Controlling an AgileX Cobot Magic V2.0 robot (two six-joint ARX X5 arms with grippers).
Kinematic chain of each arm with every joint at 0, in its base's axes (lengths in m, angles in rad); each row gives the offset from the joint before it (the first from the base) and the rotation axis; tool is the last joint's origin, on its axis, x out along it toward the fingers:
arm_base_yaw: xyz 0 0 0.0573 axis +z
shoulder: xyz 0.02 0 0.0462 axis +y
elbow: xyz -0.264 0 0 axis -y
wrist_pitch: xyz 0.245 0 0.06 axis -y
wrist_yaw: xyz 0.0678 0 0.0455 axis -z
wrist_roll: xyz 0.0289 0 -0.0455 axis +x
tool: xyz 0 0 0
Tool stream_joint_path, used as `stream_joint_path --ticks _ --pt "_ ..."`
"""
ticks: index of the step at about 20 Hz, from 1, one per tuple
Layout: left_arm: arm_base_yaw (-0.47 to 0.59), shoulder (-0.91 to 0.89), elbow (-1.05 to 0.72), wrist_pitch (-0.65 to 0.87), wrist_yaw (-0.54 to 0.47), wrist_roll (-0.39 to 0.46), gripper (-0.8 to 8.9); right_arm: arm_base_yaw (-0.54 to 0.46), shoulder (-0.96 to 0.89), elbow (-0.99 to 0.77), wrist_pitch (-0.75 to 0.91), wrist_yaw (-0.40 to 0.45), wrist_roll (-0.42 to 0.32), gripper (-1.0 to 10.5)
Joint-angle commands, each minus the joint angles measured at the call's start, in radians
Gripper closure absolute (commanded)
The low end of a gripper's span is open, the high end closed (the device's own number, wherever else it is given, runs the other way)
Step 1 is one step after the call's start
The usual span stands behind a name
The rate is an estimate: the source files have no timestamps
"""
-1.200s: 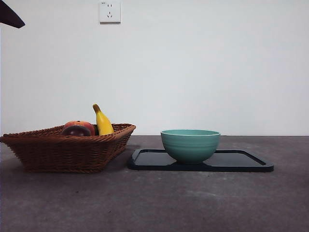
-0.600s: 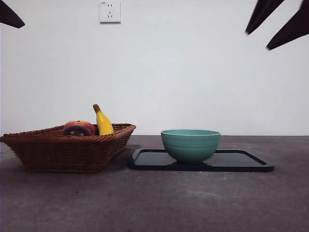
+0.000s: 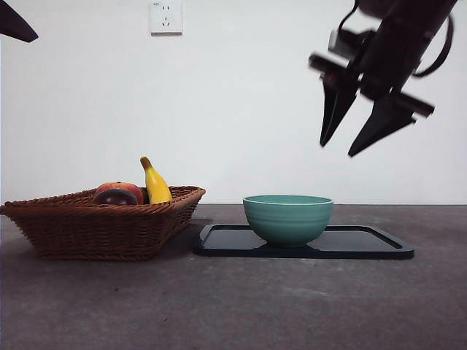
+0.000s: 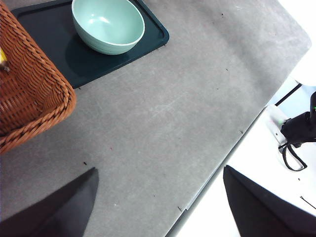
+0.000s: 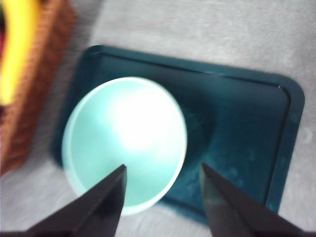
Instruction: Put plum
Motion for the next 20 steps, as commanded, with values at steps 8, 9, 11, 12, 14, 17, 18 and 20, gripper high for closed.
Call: stream_joint_path --ticks 8,9,11,12,14,17,18,20 --pt "-0.004 0.008 0.021 0.007 0.005 0.015 4.13 0.018 0.206 0.021 0.101 0.004 -0.010 7.1" --pt "-0.004 0.008 0.021 0.007 0.005 0.015 4.13 0.018 0.217 0.021 0.103 0.004 -0.010 7.1" --pt "-0.004 0.008 0.021 0.006 0.005 0.015 4.13 0.021 0.238 0.021 0.111 0.008 -0.011 7.5" --pt "-0.004 0.008 0.021 0.006 0.005 0.015 4.13 0.021 0.242 0.021 0.116 0.016 -0.012 8.1" --pt "-0.004 0.008 0.021 0.006 0.005 0.015 4.13 0.021 0.242 0.021 0.132 0.027 -0.015 9.2" --pt "-0.004 0.008 0.021 0.006 0.004 0.015 4.13 0.021 0.242 0.021 0.146 0.023 -0.014 9.4" --pt "-0.004 0.008 0.021 0.006 0.004 0.015 4.13 0.021 0.241 0.022 0.146 0.024 -0.014 9.4" --pt "-0.004 0.008 0.021 0.006 0.004 0.015 4.13 0.021 0.217 0.022 0.146 0.033 -0.014 9.4"
